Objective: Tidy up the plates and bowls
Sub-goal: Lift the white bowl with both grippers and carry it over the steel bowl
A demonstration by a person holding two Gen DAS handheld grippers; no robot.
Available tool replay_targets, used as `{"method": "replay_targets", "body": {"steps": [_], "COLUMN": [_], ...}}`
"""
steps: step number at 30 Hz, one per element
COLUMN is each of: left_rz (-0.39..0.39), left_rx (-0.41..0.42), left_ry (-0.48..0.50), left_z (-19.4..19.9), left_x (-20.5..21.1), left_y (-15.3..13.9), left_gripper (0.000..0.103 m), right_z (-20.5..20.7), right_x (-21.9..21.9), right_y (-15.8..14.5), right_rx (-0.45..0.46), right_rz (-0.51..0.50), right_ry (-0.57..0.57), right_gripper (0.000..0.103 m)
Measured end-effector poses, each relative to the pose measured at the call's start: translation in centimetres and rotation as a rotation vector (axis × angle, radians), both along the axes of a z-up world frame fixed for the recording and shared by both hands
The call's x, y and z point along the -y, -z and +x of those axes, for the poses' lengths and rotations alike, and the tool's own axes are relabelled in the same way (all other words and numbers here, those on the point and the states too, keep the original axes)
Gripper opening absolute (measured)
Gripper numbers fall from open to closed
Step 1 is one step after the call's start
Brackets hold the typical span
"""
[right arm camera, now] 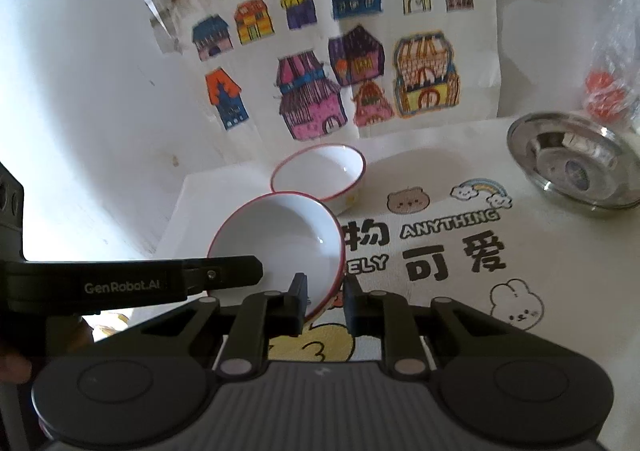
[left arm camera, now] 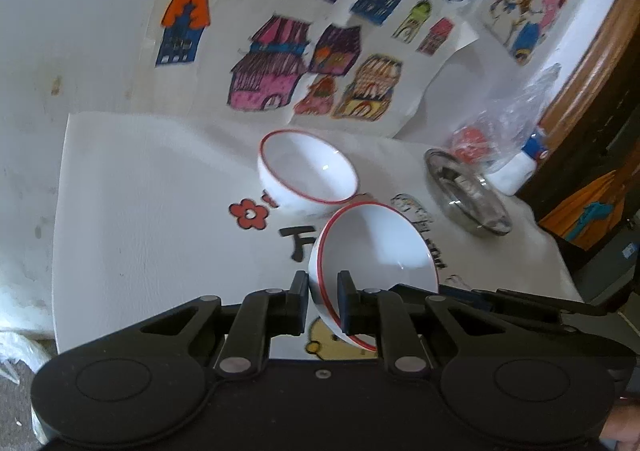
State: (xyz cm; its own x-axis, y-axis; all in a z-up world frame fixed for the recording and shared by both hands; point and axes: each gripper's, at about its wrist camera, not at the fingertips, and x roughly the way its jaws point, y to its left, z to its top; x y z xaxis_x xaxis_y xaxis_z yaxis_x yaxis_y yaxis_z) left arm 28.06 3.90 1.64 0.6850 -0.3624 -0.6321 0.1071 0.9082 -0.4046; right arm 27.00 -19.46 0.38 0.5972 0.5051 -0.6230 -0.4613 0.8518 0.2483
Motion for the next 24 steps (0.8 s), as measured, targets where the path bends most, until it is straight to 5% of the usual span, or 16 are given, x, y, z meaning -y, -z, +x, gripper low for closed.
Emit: {"method": "replay_targets", "body": {"steps": [12, 24], "left_rz": [0.019, 0.059], "left_rx": [0.079, 0.029], "left_ry": [0.048, 0.102], "left_z": [-6.5, -12.2], "left_x": [1.0, 1.7], "left_y": [-4.0, -2.7], "left_gripper": [0.016, 0.016], "right_z": [-6.8, -12.9], "right_x": [1.5, 2.0], "right_y": [-3.8, -3.2], "right_rx": [0.068, 0.029], "right_rz": [-0.003, -0.053], "right_ry": [0.003, -0.025], "right_gripper": [0.021, 0.021]}}
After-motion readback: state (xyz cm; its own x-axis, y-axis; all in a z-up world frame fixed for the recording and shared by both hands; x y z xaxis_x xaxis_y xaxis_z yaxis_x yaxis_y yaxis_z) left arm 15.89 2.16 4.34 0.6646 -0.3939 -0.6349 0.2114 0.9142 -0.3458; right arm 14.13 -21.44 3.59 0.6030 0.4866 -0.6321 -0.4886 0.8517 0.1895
